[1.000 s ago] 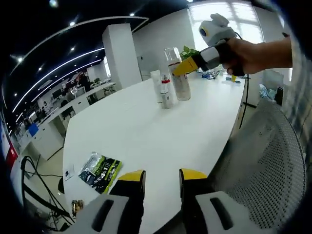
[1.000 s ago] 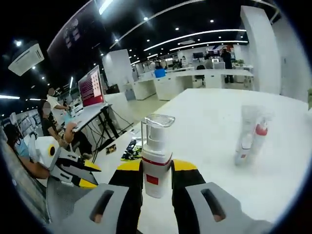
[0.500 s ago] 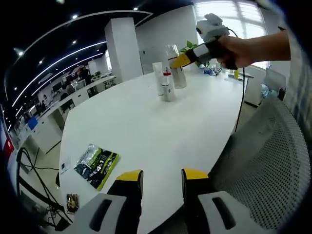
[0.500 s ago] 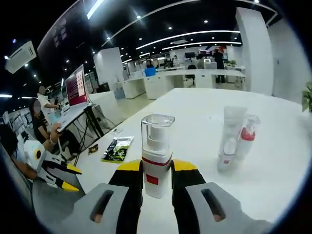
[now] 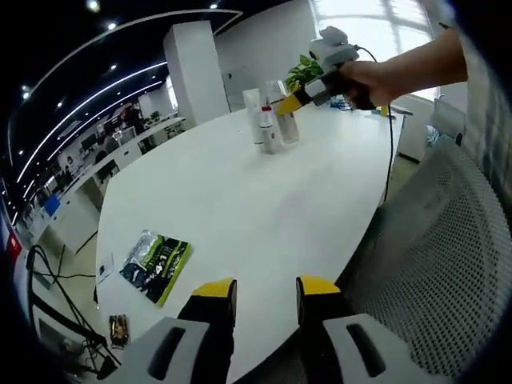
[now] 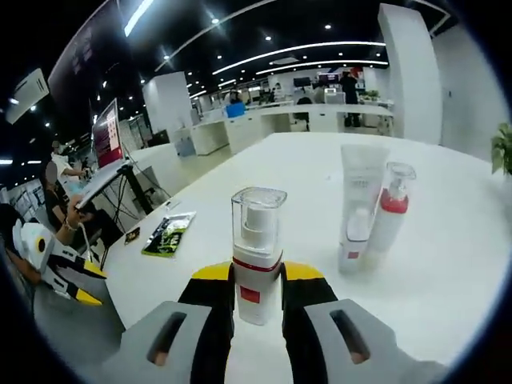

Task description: Arrange the skincare products in the storage area until every visible bottle or jar stands upright without overlapping.

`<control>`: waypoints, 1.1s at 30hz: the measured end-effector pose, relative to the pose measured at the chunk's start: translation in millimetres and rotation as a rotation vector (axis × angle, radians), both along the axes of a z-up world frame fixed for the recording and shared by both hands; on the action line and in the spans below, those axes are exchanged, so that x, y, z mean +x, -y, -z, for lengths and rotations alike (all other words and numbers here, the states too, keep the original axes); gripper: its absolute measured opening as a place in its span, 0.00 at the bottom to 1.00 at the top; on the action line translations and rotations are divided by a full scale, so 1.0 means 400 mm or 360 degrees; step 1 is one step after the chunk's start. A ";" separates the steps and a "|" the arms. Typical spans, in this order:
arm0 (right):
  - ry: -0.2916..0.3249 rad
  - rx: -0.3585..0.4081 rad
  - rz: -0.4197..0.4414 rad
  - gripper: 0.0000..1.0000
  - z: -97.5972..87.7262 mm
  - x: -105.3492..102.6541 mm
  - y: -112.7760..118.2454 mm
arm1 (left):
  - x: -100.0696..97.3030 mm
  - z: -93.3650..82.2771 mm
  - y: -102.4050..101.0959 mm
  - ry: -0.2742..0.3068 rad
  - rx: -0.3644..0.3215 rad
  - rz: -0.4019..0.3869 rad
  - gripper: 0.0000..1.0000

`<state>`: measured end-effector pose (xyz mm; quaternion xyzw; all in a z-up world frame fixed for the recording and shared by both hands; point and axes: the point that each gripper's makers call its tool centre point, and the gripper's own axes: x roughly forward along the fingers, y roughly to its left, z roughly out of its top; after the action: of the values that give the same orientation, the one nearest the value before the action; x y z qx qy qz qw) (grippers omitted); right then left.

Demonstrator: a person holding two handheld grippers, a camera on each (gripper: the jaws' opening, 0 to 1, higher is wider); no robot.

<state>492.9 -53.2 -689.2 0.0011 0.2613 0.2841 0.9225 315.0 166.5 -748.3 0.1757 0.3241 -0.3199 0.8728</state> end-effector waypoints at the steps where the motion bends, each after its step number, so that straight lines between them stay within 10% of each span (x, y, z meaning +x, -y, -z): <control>1: -0.0009 -0.0005 0.0009 0.19 0.009 0.004 0.005 | 0.000 0.000 0.001 -0.0001 0.0000 0.0002 0.30; 33: 0.0115 -0.0145 0.0196 0.20 0.101 0.085 0.152 | -0.020 0.040 0.003 -0.0134 0.0045 0.0036 0.28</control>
<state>526.9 -114.1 -729.6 -0.0351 0.2400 0.2145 0.9461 307.1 165.4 -764.3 0.1780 0.3630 -0.3323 0.8522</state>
